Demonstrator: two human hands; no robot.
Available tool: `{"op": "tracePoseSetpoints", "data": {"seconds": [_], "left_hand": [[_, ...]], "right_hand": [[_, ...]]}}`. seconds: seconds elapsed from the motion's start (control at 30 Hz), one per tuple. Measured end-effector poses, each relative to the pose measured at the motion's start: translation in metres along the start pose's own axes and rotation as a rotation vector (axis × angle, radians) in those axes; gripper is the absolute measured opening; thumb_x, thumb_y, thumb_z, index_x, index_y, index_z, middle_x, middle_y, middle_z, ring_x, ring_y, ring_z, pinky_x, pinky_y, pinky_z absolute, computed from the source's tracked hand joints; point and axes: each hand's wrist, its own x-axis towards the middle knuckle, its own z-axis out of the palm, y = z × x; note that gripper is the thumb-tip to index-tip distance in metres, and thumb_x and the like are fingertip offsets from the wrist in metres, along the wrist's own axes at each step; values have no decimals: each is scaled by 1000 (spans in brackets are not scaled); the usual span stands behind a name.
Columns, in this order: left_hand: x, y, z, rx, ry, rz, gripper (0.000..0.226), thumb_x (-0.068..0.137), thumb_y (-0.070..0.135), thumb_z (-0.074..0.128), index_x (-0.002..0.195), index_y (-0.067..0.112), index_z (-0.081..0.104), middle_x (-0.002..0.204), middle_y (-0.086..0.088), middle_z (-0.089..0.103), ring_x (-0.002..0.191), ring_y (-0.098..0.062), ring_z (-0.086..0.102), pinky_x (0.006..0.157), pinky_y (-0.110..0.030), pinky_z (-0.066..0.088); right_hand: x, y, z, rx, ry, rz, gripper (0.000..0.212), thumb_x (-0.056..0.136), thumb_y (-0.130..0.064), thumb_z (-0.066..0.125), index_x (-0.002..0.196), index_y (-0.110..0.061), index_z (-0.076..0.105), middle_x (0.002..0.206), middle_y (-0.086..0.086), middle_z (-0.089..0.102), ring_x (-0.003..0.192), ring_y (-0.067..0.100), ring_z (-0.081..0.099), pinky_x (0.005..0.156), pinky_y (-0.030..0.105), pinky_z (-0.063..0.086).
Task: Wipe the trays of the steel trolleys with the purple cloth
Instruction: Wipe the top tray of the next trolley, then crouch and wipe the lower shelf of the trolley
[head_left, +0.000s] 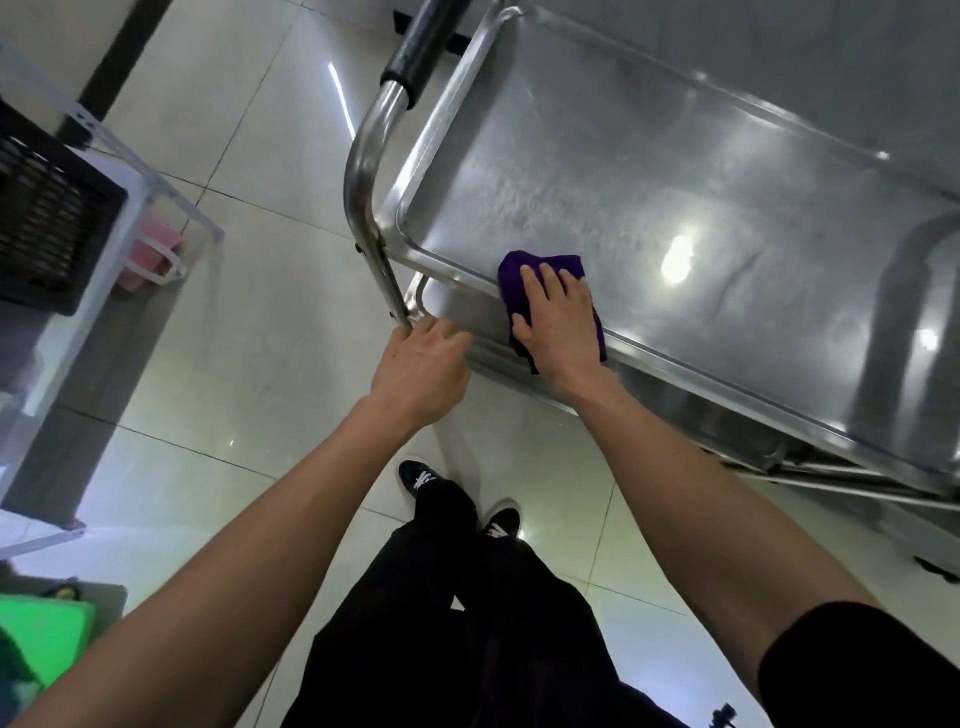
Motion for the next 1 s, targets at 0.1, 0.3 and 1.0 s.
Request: {"op": "tracePoseSetpoints", "data": {"seconds": [0.1,0.3,1.0], "left_hand": [[-11,16,11,-21,-28,-3,37,96,26,45,129,20,59,133,-5,58,126,-27,48,100,-46,40],[-51,33,34,-66,-85,-38,41,97,27,46,136,21,55,139,-2,55,129,-25,45,101,-46,40],[-6,-110,134,-103,-170,43,46,100,30,46,145,22,49,148,1,50,138,-24,40,106,-46,39]], "right_hand": [[-17,19,2,5,55,33,61,98,-33,49,153,-16,29,156,12,36,141,36,32,115,49,28],[-57,57,-2,131,159,48,54,96,-29,52,147,-14,41,142,9,53,123,34,48,102,47,38],[-66,-41,171,558,126,310,52,97,-19,54,148,-20,42,131,3,59,116,21,54,100,39,45]]}}
